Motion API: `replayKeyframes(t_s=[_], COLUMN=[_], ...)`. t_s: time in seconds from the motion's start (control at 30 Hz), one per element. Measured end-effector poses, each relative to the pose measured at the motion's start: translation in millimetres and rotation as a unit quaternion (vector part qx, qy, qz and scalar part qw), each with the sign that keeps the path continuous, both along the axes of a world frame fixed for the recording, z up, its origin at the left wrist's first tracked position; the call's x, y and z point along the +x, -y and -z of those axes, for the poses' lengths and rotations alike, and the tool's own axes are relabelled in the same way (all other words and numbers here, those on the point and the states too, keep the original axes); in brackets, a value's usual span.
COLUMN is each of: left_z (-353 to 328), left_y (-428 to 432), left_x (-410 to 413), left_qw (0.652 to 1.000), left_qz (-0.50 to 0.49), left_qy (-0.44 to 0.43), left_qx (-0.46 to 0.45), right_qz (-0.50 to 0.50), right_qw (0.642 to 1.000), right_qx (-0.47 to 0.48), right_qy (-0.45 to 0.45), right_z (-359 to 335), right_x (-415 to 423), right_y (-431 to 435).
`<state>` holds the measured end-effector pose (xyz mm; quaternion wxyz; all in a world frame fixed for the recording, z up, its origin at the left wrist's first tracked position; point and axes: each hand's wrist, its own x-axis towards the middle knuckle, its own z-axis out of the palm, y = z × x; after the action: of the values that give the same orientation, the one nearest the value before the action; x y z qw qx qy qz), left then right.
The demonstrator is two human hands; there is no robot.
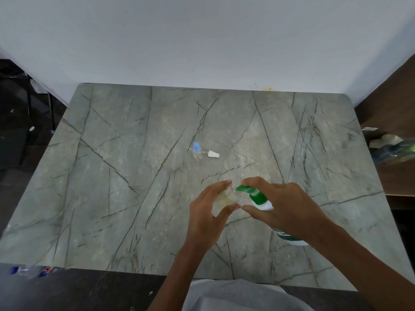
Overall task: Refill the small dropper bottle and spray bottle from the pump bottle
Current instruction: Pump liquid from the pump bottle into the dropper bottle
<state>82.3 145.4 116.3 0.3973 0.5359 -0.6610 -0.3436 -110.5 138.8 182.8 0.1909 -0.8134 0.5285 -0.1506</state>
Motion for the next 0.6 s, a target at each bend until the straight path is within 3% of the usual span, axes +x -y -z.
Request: replayKeyframes(t_s=[0.6], left_z=[0.1], left_y=[1.4], left_x=[2.3], left_qw=[1.0], left_qz=[-0.011], left_qy=[0.003], left_qx=[0.003], right_qz=[-0.005], right_qw=[0.999], right_qx=[0.033], right_qy=[-0.003], right_z=[0.4], right_x=[0.2], right_y=[1.1])
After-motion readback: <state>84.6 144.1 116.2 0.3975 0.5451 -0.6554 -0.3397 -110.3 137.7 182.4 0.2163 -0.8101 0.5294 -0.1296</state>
